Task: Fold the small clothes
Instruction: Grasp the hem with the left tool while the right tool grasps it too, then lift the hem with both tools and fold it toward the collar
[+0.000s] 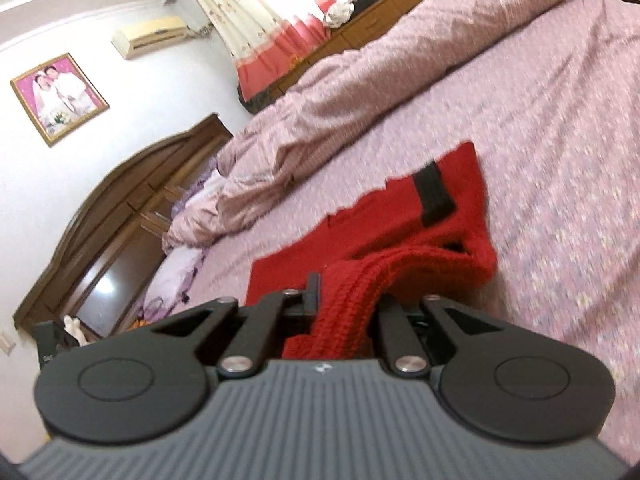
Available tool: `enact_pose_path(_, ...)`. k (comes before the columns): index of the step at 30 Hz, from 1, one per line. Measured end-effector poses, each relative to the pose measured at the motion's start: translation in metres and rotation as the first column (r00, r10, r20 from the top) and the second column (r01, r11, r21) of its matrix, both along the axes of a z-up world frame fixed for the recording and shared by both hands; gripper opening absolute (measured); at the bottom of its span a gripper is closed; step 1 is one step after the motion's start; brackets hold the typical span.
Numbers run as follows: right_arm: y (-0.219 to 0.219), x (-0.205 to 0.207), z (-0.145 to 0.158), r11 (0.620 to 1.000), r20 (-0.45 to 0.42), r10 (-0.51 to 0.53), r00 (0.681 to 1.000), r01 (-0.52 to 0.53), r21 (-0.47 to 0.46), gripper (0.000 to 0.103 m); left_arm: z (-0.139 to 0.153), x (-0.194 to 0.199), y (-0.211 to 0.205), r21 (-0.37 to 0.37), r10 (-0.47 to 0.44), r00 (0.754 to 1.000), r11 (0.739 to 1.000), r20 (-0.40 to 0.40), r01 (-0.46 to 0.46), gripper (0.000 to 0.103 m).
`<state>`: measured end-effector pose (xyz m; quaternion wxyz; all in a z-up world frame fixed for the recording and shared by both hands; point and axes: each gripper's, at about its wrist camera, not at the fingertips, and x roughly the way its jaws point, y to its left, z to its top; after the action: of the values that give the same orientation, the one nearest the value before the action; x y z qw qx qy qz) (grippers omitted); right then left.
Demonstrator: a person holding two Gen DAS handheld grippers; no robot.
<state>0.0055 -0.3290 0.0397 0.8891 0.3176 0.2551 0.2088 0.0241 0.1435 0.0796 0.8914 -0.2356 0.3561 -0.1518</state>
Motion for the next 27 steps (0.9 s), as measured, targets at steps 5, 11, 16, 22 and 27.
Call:
enact_pose_path(5, -0.005, 0.018, 0.012, 0.999, 0.04, -0.03, 0.999, 0.029, 0.023, 0.009, 0.017, 0.019, -0.004, -0.012, 0.04, 0.998, 0.999, 0.039, -0.04, 0.017)
enact_pose_path(11, -0.014, 0.047, 0.02, 0.996, 0.054, -0.081, 0.995, 0.079, 0.044, 0.009, 0.022, 0.053, -0.002, -0.024, 0.087, 0.996, 0.996, 0.035, -0.086, 0.017)
enact_pose_path(16, -0.017, 0.078, 0.02, 0.994, 0.053, -0.1, 0.994, 0.098, 0.047, 0.009, 0.023, 0.089, -0.002, -0.013, 0.121, 0.992, 0.993, 0.032, -0.12, 0.017)
enact_pose_path(22, -0.017, 0.12, 0.013, 0.993, 0.043, -0.115, 0.992, 0.114, 0.029, 0.009, 0.009, 0.142, 0.003, 0.033, 0.175, 0.985, 0.984, 0.005, -0.175, 0.017)
enact_pose_path(27, -0.016, 0.159, -0.002, 0.993, 0.005, -0.116, 0.993, 0.116, 0.021, 0.009, -0.015, 0.192, 0.01, 0.035, 0.198, 0.978, 0.98, -0.063, -0.196, 0.017)
